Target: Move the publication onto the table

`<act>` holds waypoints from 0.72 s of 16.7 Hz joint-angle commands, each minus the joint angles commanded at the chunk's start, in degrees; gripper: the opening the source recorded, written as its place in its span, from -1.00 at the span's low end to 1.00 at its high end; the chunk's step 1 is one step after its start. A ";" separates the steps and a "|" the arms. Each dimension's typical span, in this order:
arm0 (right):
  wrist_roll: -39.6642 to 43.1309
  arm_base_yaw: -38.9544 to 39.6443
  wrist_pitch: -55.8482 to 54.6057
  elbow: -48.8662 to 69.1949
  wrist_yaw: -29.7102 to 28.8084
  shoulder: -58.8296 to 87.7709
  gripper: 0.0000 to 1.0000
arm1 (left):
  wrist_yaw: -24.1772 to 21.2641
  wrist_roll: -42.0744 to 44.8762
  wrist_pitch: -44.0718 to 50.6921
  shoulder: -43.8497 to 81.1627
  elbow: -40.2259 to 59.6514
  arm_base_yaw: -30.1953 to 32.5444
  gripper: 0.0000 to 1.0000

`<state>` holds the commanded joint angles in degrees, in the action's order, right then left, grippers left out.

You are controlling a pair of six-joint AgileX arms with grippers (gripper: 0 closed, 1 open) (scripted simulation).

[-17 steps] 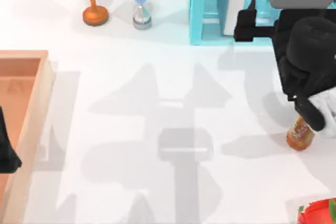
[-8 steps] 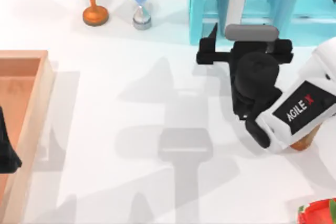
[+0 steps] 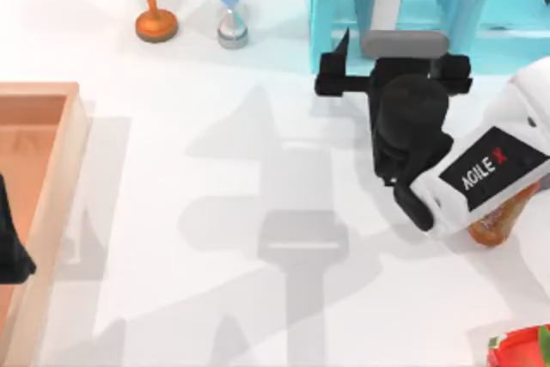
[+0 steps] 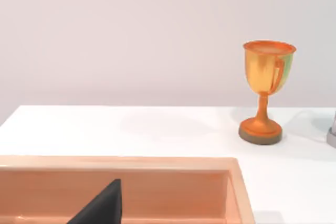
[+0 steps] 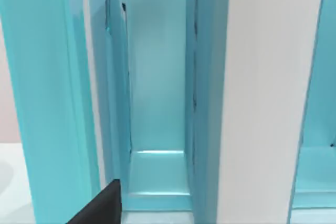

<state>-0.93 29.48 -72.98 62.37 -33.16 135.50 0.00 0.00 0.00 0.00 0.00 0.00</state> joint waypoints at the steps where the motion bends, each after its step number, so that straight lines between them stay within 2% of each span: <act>1: 0.02 -0.25 1.18 1.98 0.26 0.77 1.00 | 0.00 0.00 0.00 0.00 0.00 0.00 1.00; 8: 0.13 -4.35 10.48 18.47 4.31 7.84 1.00 | 0.00 0.00 0.00 0.00 0.00 0.00 1.00; 12: 0.17 -6.01 12.75 22.81 5.91 9.89 1.00 | 0.00 0.00 0.00 0.00 0.00 0.00 1.00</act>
<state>-0.77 23.47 -60.23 85.18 -27.25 145.39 0.00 0.00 0.00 0.00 0.00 0.00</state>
